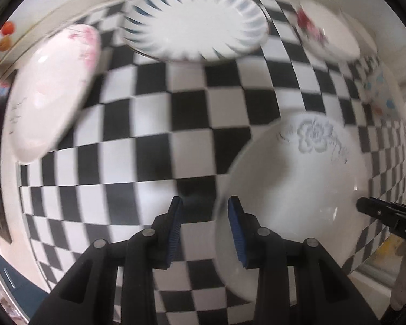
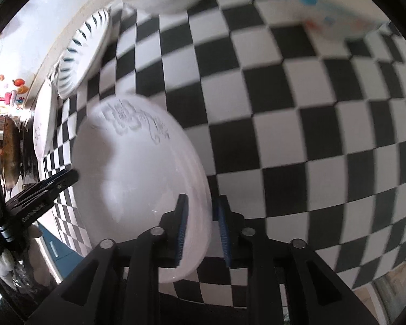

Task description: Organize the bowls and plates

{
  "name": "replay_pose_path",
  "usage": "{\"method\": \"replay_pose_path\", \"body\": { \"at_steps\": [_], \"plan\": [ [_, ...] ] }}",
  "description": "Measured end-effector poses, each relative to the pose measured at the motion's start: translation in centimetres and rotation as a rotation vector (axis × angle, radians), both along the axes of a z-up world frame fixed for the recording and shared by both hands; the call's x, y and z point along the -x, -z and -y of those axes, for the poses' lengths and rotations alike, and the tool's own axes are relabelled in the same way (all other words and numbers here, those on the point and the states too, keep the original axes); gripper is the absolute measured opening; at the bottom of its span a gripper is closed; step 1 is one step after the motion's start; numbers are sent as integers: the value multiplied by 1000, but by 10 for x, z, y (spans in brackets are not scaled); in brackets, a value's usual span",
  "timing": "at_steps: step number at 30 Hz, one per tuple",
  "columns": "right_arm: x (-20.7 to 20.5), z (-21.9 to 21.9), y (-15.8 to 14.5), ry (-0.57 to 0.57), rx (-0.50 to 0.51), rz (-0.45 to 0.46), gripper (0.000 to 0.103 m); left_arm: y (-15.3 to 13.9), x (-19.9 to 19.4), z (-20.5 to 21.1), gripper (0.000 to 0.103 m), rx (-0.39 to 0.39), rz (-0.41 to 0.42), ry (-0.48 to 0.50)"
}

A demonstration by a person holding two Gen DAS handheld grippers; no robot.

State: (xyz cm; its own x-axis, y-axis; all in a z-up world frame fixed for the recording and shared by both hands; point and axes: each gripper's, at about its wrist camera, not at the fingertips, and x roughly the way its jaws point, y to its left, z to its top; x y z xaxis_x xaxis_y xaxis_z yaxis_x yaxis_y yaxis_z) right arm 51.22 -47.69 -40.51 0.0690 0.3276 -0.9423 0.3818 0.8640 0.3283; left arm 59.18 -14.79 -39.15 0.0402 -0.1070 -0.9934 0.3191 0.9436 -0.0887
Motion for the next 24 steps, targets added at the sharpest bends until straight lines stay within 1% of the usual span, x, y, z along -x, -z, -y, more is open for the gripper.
{"method": "replay_pose_path", "body": {
  "at_steps": [2, 3, 4, 5, 6, 9, 10, 12, 14, 15, 18, 20, 21, 23, 24],
  "plan": [
    [-5, -1, -21, -10, 26, 55, 40, -23, -4, -21, 32, 27, 34, -40],
    [-10, -5, -35, -22, 28, 99, 52, -32, -5, -31, 32, 37, 52, -57],
    [-15, -9, -45, -34, 21, 138, 69, -44, -8, -43, 32, 44, 74, -85],
    [-24, -17, -59, -52, 9, 193, 76, -54, -11, -54, 32, 54, 95, -110],
    [-31, -24, -68, -67, -2, 223, 84, -65, -13, -66, 32, 63, 119, -135],
    [-66, -56, -93, -142, -63, 310, 85, -91, -28, -97, 33, 72, 188, -217],
    [-81, -70, -99, -174, -79, 316, 85, -98, -34, -108, 36, 78, 203, -247],
    [-113, -97, -104, -237, -104, 308, 85, -103, -49, -132, 36, 90, 210, -308],
    [-152, -131, -104, -319, -118, 300, 85, -100, -67, -162, 36, 95, 208, -372],
    [-165, -145, -104, -353, -113, 301, 85, -96, -79, -180, 36, 96, 196, -410],
    [-217, -197, -93, -467, -100, 273, 85, -73, -95, -213, 36, 104, 159, -486],
    [-250, -226, -79, -527, -87, 239, 85, -53, -106, -236, 36, 124, 113, -534],
    [-262, -236, -72, -549, -77, 226, 84, -39, -114, -249, 36, 141, 78, -567],
    [-295, -260, -54, -594, -60, 199, 83, -24, -123, -261, 36, 158, 39, -599],
    [-306, -264, -49, -606, -56, 190, 82, -14, -127, -268, 36, 169, 19, -613]
  ]
}}
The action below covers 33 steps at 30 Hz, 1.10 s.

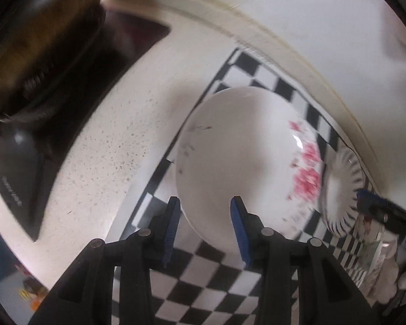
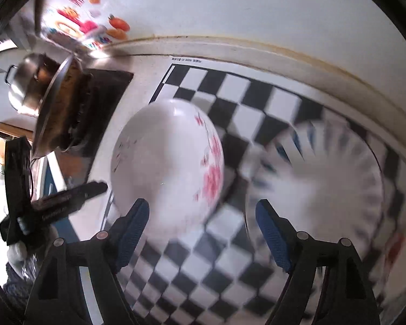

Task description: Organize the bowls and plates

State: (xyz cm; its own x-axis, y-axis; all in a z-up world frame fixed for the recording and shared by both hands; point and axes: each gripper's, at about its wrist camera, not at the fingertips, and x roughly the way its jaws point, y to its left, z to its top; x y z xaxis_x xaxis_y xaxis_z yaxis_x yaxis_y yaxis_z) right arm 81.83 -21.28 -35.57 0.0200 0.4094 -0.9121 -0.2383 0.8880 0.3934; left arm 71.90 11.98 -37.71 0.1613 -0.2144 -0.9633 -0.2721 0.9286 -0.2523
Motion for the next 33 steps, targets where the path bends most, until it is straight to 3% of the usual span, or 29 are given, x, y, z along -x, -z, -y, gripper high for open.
{"method": "replay_pose_path", "body": {
  "at_steps": [5, 11, 13, 15, 16, 19, 25, 33],
  "plan": [
    [-55, -32, 34, -33, 41, -44, 76, 32, -14, -11, 36, 40, -48, -13],
    [-83, -51, 81, -77, 84, -146, 61, 53, -29, -5, 36, 48, -65, 20],
    [-84, -49, 88, -87, 87, -157, 51, 55, -32, -1, 35, 47, -71, 35],
    [-85, -52, 86, -96, 65, -175, 30, 56, -35, 5, 34, 41, -66, 54],
    [-85, -54, 88, -95, 88, -186, 26, 55, -36, 8, 34, 28, -64, 62],
    [-83, -58, 84, -118, 129, -169, 26, 55, -37, 16, 34, -3, -60, 65],
    [-69, -55, 83, -132, 140, -217, 25, 54, -39, 13, 34, 25, -64, 31],
    [-48, -22, 71, -69, 82, -242, 24, 39, -36, 21, 34, 9, -52, 58]
  ]
}}
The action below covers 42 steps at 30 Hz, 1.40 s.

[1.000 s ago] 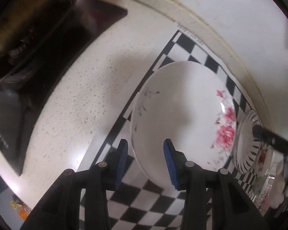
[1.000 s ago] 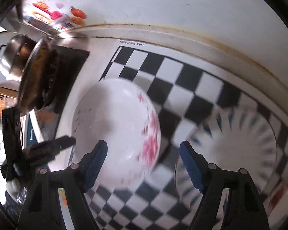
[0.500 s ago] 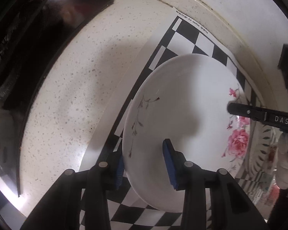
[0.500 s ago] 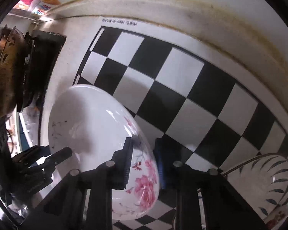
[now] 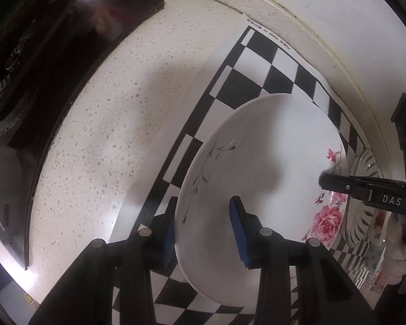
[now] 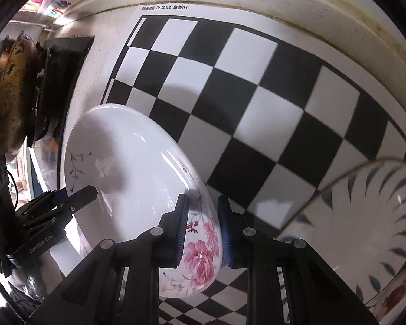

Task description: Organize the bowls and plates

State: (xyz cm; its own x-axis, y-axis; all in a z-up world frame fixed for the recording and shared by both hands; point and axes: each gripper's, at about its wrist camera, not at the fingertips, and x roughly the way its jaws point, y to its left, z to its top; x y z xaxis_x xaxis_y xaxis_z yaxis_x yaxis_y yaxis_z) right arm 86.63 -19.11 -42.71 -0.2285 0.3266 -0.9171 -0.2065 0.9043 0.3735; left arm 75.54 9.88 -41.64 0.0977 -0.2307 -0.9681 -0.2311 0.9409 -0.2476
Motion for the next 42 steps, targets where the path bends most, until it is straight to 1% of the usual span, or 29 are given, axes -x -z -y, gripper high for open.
{"method": "replay_pose_path", "body": {
  "at_steps": [1, 5, 13, 14, 16, 21, 22, 29, 35, 42],
  "plan": [
    [3, 3, -3, 6, -4, 2, 24, 1, 2, -1, 34, -4, 3, 3],
    [18, 17, -19, 23, -10, 16, 24, -11, 7, 5, 34, -8, 17, 19],
    [49, 60, -58, 78, -34, 42, 23, -45, 23, 23, 34, -2, 63, 64],
    [56, 69, -64, 91, -37, 47, 23, -50, 25, 27, 34, 1, 70, 72],
    [73, 73, -65, 113, -40, 54, 23, -58, 29, 35, 34, 0, 81, 95],
    [112, 118, -80, 197, -46, 61, 23, -72, 41, 66, 34, 7, 95, 171],
    [118, 122, -81, 212, -45, 61, 23, -73, 43, 74, 34, 6, 95, 190],
    [183, 194, -84, 342, -34, 50, 23, -77, 70, 136, 34, 11, 90, 343],
    [246, 258, -81, 470, -25, 36, 23, -73, 93, 197, 34, 26, 71, 469],
    [295, 301, -64, 547, -15, 2, 23, -57, 119, 251, 34, 15, 27, 582]
  ]
}}
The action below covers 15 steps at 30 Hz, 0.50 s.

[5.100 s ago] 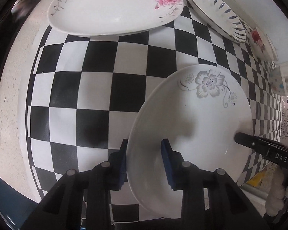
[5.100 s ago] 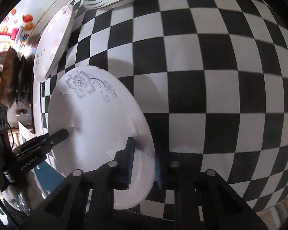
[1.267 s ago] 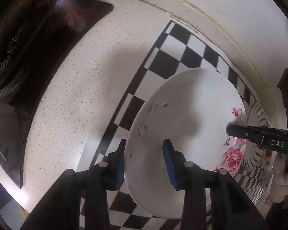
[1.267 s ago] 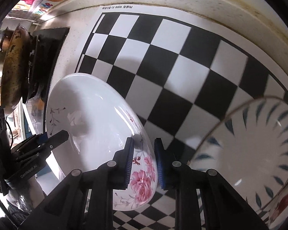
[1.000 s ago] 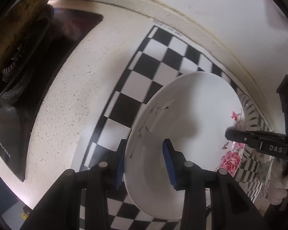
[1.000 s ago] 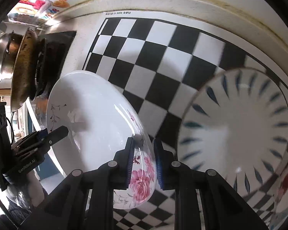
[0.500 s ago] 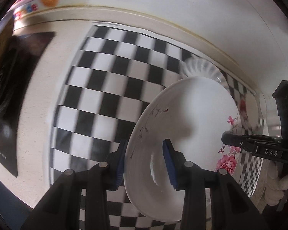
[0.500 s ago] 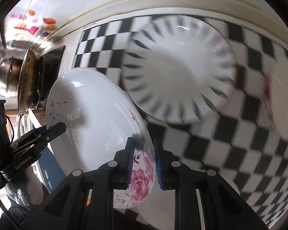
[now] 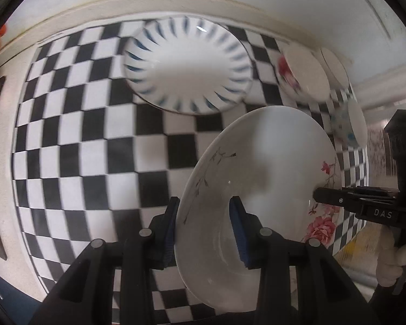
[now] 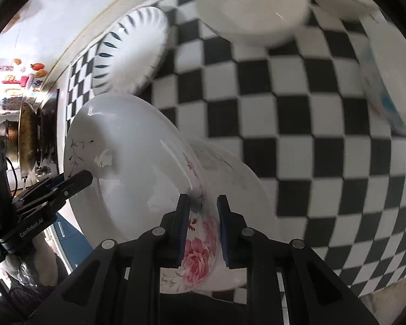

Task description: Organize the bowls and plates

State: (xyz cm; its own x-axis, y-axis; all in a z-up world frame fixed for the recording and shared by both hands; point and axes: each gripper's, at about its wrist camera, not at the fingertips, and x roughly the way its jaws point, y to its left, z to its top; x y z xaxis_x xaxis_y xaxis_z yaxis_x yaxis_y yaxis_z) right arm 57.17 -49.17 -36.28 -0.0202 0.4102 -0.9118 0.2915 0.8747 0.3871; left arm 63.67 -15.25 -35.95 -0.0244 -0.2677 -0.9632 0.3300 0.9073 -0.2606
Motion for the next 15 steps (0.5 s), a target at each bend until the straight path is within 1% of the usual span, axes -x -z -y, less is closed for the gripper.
{"method": "replay_pose_path", "body": {
  "at_steps": [4, 10, 13, 15],
  "plan": [
    [23, 18, 14, 32, -4, -17, 23, 12, 13, 18, 34, -36, -19, 49],
    [40, 22, 29, 10, 15, -38, 22, 34, 33, 38, 34, -98, -45, 106],
    [42, 21, 33, 6, 11, -38, 22, 35, 39, 44, 34, -138, -18, 133],
    [41, 19, 33, -4, 16, -35, 22, 36, 40, 47, 34, -155, -16, 134]
  ]
}}
